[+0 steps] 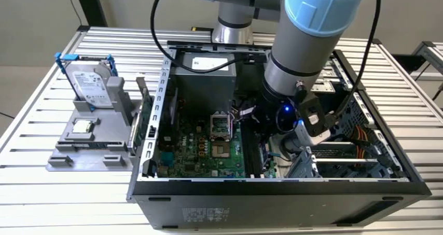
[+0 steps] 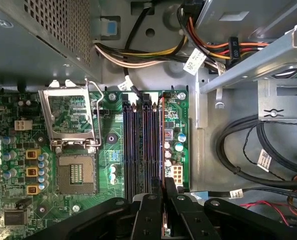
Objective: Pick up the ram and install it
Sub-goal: 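Insert the ram into the slot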
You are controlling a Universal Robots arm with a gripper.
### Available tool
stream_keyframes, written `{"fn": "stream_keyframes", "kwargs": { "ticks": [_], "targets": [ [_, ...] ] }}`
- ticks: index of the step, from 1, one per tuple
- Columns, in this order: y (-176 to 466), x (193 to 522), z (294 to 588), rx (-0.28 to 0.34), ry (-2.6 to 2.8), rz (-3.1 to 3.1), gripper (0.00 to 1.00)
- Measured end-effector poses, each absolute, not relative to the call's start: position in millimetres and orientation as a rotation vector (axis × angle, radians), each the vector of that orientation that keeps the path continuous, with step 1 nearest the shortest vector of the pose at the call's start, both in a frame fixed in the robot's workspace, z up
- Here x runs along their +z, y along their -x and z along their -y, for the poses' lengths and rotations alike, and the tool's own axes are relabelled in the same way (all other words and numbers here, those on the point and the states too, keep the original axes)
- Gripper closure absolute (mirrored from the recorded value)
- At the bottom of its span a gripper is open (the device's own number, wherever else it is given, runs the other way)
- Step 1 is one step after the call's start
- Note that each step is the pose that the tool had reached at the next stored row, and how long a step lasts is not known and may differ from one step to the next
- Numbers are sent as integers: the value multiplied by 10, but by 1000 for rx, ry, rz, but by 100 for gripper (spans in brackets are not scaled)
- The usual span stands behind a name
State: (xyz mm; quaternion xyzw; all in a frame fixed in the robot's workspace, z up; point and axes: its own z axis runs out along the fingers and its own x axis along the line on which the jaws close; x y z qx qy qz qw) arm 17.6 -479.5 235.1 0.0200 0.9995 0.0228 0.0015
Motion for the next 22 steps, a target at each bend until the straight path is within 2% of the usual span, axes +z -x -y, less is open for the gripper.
{"fn": "stream_keyframes", "kwargs": {
  "ticks": [22],
  "targets": [
    [-166,2230,4822,72,-30,-3138,100]
  ]
}}
